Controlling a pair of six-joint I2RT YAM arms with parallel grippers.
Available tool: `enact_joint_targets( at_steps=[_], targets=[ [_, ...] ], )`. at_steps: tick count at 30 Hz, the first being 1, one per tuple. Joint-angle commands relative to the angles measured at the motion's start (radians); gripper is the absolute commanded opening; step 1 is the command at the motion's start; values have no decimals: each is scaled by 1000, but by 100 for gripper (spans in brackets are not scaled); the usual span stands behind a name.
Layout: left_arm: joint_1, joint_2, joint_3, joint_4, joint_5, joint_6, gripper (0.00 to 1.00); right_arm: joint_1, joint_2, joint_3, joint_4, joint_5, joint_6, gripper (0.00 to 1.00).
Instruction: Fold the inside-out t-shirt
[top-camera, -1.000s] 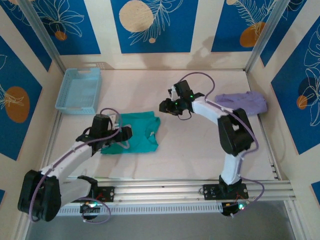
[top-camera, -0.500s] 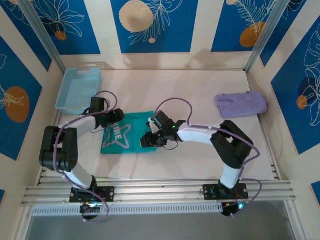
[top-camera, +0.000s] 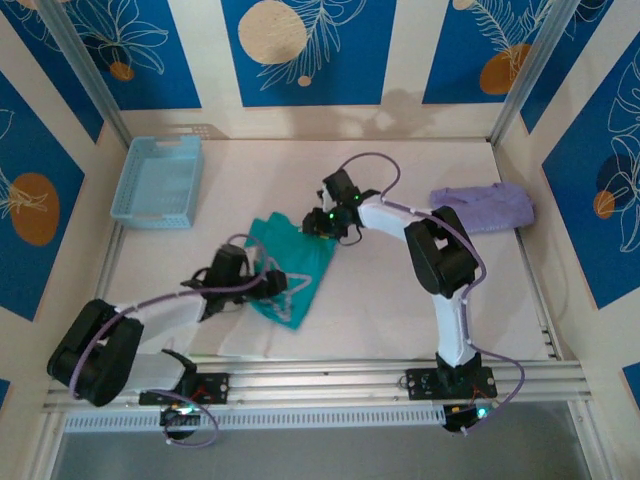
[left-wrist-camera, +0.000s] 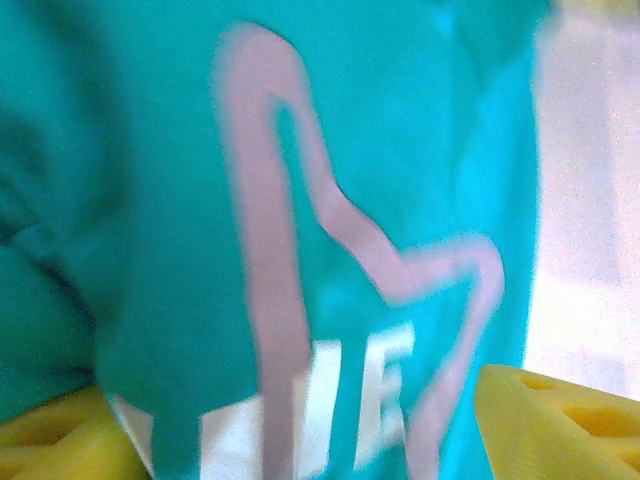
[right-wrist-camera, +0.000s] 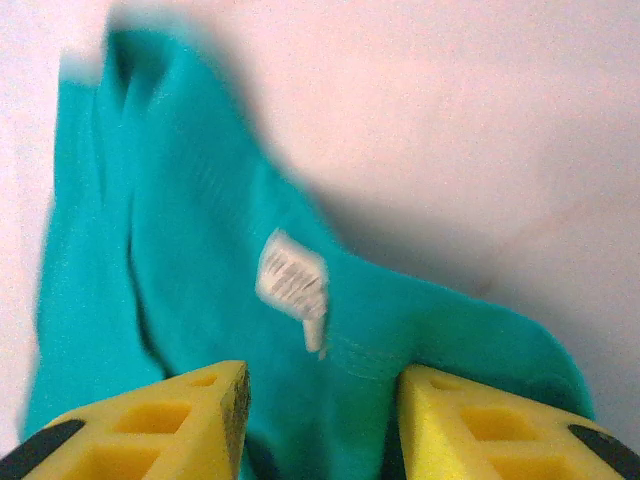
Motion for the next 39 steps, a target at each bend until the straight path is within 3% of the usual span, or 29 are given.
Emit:
enact_joint_targets(
  at_steps=[1,3,6,9,12,19,22,27,30,35,37,39],
  targets=[
    [-150,-25,1,38,-1,-117,77,-34,-13,95,-76,-9,-91,43],
    [-166,-79,36,-28,-30,-85,77,-49,-69,74,-83,15,-120,44],
    [-131,-186,89,-185,-174,32,81,-76,-169,-27,-52,15,-141,49],
    [21,-209,144,-287,-212,121,81,-93,-221,-103,-57,32,-152,54],
    [212,-135,188,-270,-123,144,81,-94,-221,-127,-75,54,-147,64],
    [323,231,432,-319,-119,274,83,-105,-185,-131,-97,64,-92,70],
    [332,351,521,-334,-108,310,83,-106,-145,-122,-108,26,-79,70],
    [318,458,576,-304,6,301,80,-82,-104,-117,-110,5,-74,68],
    [303,415,548,-314,-68,322,79,-71,-122,-138,-109,35,-85,67],
    [263,256,473,-367,-322,373,77,-72,-168,-183,-100,56,-97,66],
    [240,203,434,-337,-307,385,77,-71,-185,-202,-93,59,-95,65],
    [232,185,398,-270,-197,381,73,-71,-196,-217,-81,63,-91,65]
  ],
)
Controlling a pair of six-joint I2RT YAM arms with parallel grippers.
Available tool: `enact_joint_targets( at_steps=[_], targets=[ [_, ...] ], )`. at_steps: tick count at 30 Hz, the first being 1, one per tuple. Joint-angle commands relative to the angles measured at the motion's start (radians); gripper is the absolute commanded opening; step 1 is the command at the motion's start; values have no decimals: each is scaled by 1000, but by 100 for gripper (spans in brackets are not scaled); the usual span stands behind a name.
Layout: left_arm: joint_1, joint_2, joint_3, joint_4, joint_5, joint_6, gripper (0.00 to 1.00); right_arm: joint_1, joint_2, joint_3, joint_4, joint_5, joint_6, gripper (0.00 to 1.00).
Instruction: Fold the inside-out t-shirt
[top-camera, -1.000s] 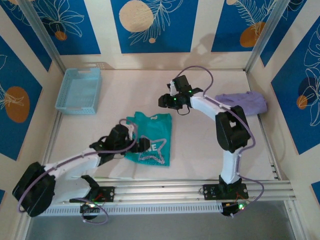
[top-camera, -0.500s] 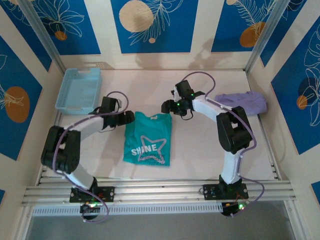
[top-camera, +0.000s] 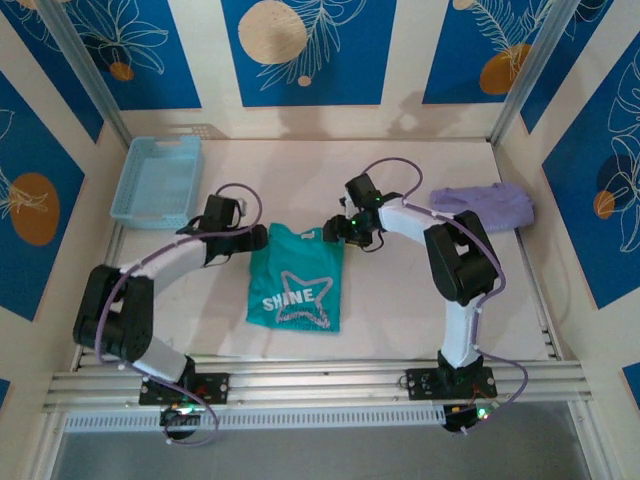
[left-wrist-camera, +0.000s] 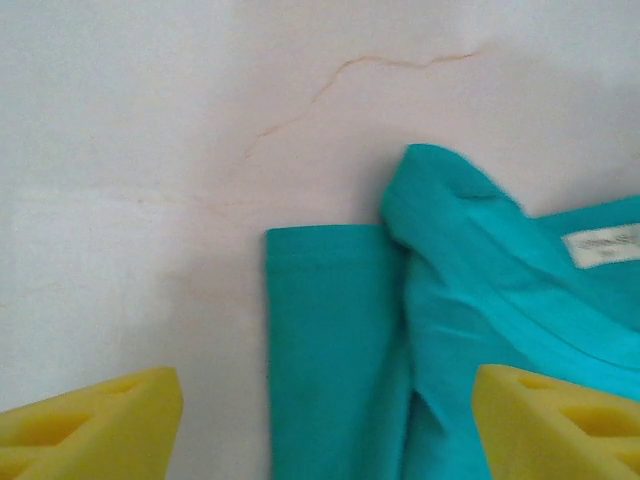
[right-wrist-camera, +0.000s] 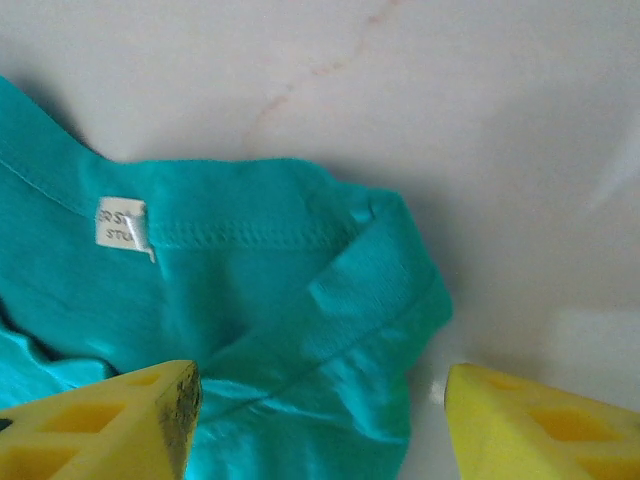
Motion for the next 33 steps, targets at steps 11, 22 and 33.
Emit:
enact_joint_targets(
  at_steps=[11,22,33],
  targets=[
    [-32,196,40,153,283,-5,44,4,-63,-60,26,4,7,64],
    [-33,227,57,170,280,3,19,3,-60,-86,41,2,10,64],
    [-33,35,4,108,222,34,4,-9,-118,-106,20,27,-7,64]
  ],
)
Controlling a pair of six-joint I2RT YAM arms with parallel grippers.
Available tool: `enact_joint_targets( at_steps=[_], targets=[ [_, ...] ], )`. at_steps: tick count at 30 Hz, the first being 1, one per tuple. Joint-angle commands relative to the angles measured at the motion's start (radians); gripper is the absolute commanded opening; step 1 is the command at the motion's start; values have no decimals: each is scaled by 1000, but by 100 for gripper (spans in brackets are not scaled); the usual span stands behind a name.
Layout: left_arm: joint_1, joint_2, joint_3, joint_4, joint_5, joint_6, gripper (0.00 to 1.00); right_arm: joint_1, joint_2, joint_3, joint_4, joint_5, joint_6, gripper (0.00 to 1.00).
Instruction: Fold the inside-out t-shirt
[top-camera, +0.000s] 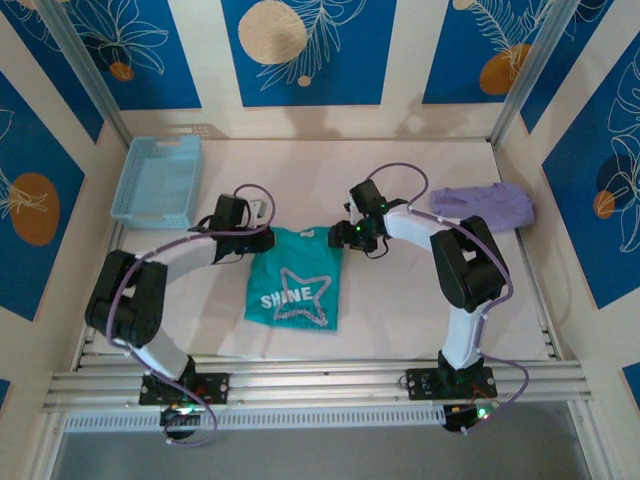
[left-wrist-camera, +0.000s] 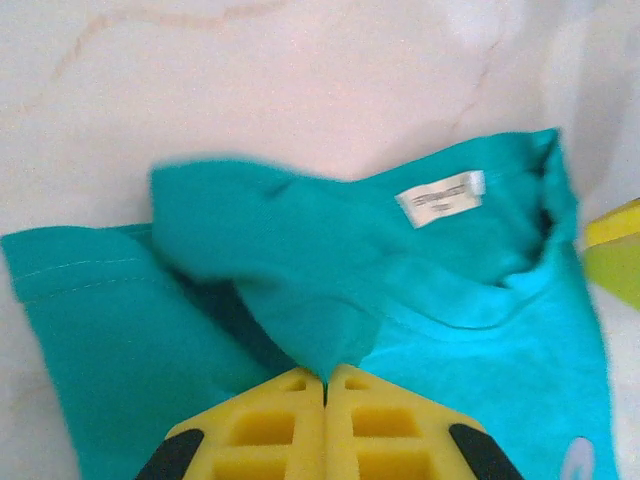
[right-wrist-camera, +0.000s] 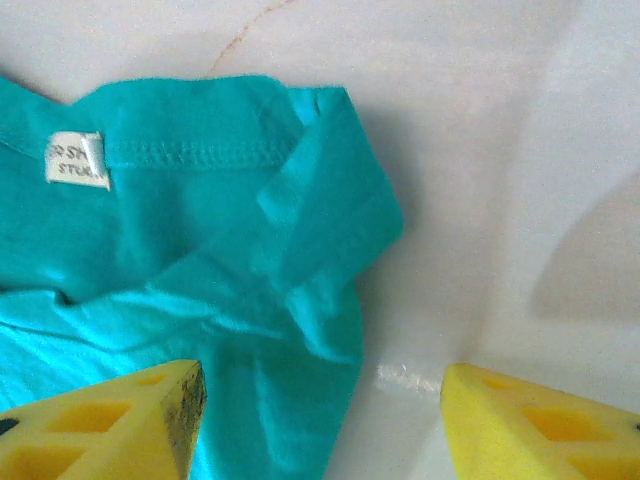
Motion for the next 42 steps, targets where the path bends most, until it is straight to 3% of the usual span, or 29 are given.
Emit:
enact_joint_targets(
  at_steps=[1,6,14,19,28,34,42],
  targets=[
    [-6,-81,-27,-20,-31,33,4,-8,-52,-16,-10,8,-9,64],
    [-6,-105,-55,-38,-97,46,5,-8,-52,-19,-9,3,-9,64],
    [-5,42,31,-143,-283,60,22,10,-46,-22,-2,-8,-3,64],
    [-5,17,28,-128,-318,65,50,12,-42,-10,19,-38,-4,64],
    [37,28,74,-129,-307,50,80,21,95,133,44,-60,21,69],
    [72,172,175,-194,-252,50,84,36,206,245,5,-63,25,69],
    [72,241,186,-178,-114,50,82,82,282,313,-18,-103,24,64]
  ],
)
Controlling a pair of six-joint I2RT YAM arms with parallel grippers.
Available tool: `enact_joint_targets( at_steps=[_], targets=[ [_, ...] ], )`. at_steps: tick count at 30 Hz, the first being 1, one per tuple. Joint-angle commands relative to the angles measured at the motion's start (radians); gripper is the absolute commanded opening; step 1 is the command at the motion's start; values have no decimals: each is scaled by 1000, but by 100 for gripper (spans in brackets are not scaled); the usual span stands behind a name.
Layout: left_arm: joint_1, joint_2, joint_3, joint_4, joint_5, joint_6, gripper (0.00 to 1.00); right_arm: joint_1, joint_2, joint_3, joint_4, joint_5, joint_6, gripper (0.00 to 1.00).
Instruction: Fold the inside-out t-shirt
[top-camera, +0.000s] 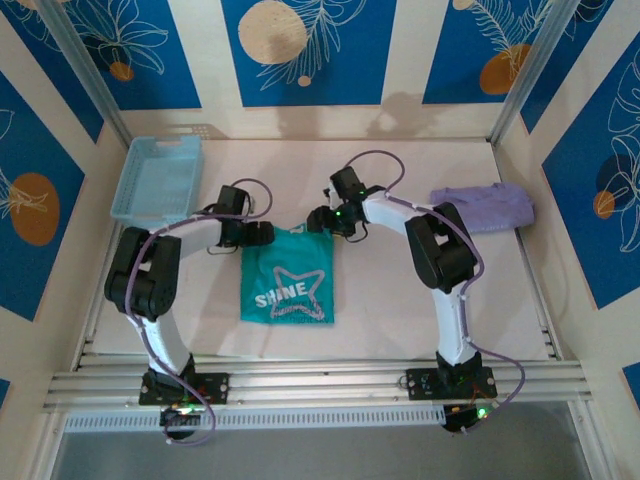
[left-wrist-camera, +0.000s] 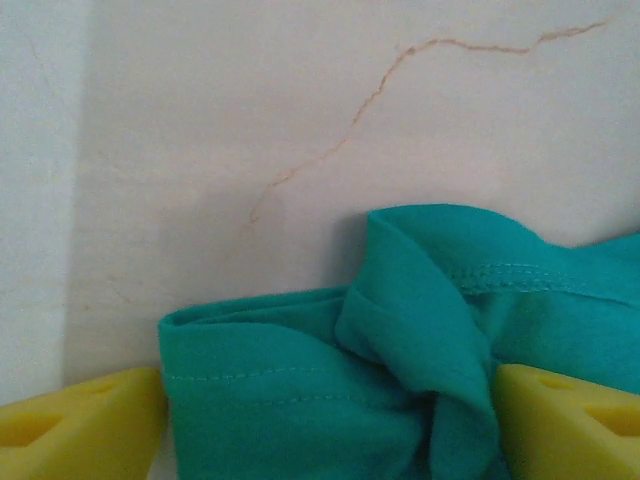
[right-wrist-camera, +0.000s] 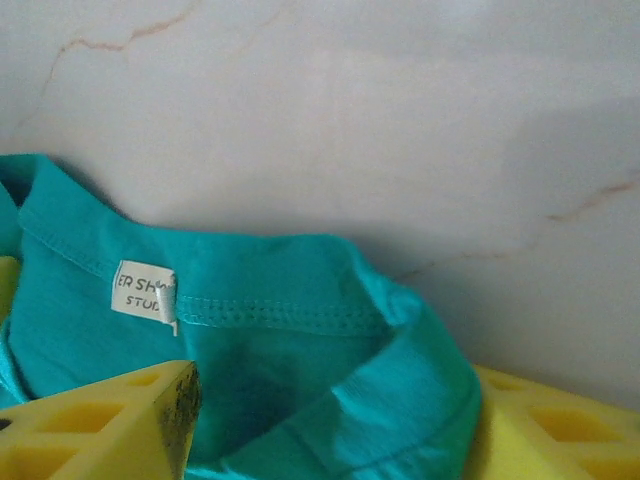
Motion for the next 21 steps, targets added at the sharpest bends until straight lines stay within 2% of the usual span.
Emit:
enact_joint_targets(
  at_steps=[1,8,13,21],
  targets=[
    [4,29,7,-11,126,0,81,33,37,24,-34,-46,12,62],
    [3,69,4,16,200,-7,59,41,59,38,-29,-42,23,51],
    [3,80,7,25,214,-10,35,39,71,43,-12,-41,27,39],
    [5,71,1,41,215,-13,13,26,73,19,70,-79,61,21]
  ],
)
